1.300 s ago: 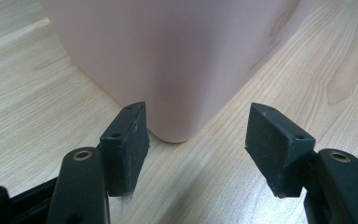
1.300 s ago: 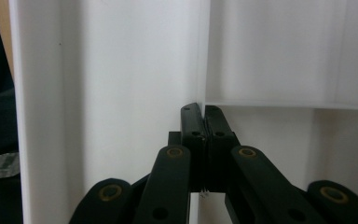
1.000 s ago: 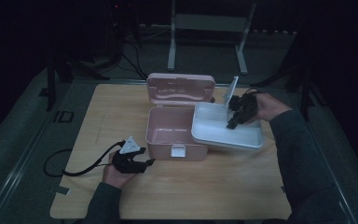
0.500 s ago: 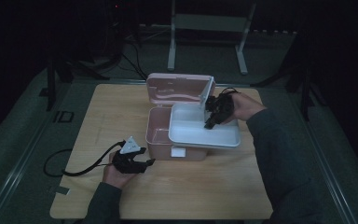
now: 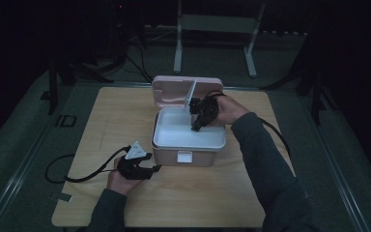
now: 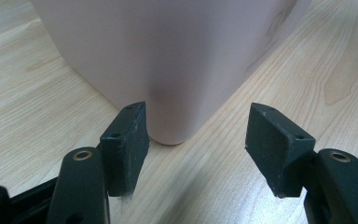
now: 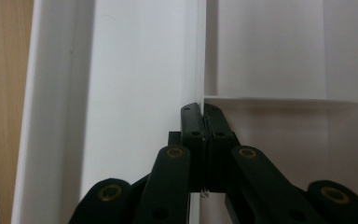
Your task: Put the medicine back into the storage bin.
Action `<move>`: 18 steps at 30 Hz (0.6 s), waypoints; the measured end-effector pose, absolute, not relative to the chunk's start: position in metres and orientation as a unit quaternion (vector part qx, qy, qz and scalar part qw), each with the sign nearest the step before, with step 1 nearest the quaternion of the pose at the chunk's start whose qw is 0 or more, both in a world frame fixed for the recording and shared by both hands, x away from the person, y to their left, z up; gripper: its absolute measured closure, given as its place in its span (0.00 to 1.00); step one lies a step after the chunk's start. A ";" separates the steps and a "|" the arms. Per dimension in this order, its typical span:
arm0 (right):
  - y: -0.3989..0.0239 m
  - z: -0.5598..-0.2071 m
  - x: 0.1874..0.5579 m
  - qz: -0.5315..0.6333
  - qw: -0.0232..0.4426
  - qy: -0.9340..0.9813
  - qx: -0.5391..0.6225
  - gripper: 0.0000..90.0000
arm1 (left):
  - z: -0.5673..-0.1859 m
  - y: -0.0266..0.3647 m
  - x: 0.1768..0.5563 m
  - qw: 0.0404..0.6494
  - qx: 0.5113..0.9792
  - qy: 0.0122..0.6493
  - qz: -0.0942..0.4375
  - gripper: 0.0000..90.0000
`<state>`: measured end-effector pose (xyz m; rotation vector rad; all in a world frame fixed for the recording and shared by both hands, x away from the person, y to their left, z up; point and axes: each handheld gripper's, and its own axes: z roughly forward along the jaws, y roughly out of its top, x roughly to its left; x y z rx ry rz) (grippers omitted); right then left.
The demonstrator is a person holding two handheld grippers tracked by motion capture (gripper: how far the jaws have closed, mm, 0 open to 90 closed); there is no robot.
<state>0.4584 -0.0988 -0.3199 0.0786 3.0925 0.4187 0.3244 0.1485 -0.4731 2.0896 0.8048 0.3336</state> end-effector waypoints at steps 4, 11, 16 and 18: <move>-0.092 -0.328 0.463 0.135 0.012 0.990 0.026 1.00 | -0.474 0.147 0.325 0.423 0.838 0.319 0.132 0.43; -0.088 -0.335 0.463 0.146 0.030 0.989 0.014 0.98 | -0.474 0.146 0.325 0.421 0.838 0.320 0.134 0.43; -0.086 -0.339 0.464 0.140 0.043 0.989 0.003 0.98 | -0.474 0.146 0.325 0.422 0.837 0.320 0.134 0.43; -0.084 -0.342 0.464 0.135 0.045 0.990 0.001 0.98 | -0.474 0.146 0.325 0.421 0.838 0.320 0.134 0.43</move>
